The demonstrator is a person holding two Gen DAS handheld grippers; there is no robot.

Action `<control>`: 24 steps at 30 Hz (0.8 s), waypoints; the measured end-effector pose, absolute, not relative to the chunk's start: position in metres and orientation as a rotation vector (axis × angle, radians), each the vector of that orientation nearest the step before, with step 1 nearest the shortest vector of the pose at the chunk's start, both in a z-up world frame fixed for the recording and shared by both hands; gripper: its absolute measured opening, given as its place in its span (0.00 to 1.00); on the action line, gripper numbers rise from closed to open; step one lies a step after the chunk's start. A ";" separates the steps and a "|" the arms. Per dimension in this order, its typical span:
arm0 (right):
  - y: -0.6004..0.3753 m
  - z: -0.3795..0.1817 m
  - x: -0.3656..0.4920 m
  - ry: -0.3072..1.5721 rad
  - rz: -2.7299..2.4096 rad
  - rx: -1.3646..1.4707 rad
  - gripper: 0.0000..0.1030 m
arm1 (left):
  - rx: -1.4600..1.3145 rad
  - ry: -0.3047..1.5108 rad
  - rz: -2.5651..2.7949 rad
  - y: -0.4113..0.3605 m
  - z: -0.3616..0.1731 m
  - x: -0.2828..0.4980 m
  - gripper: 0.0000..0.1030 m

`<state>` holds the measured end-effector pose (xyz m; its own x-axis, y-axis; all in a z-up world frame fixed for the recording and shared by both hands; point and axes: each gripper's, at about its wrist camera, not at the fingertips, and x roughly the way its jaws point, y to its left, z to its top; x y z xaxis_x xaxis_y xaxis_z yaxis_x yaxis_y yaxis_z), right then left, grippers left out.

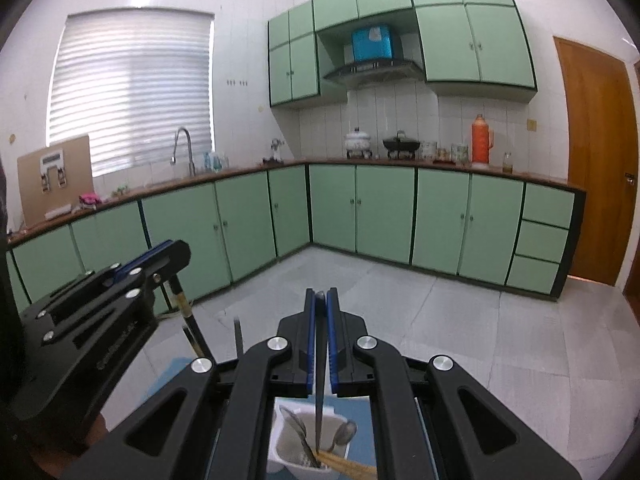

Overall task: Organize utensils
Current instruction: 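Lift both chopsticks and lower them upright into the white holder, then open both grippers to release the chopsticks into the holder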

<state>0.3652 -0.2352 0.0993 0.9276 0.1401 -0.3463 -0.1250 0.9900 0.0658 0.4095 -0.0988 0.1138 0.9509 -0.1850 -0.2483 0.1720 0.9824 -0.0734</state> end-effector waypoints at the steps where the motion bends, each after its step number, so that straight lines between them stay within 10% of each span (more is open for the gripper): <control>1: -0.234 0.092 0.366 0.371 0.135 0.043 0.05 | -0.048 0.270 -0.179 -0.099 0.107 0.411 0.05; 24: -0.241 0.043 0.357 0.447 0.091 0.035 0.16 | -0.051 0.404 -0.147 -0.072 0.043 0.421 0.19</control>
<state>0.3566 -0.2407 0.0431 0.8976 0.0959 -0.4302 -0.0805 0.9953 0.0540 0.4207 -0.0724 0.0427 0.9090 -0.1526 -0.3878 0.1324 0.9881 -0.0785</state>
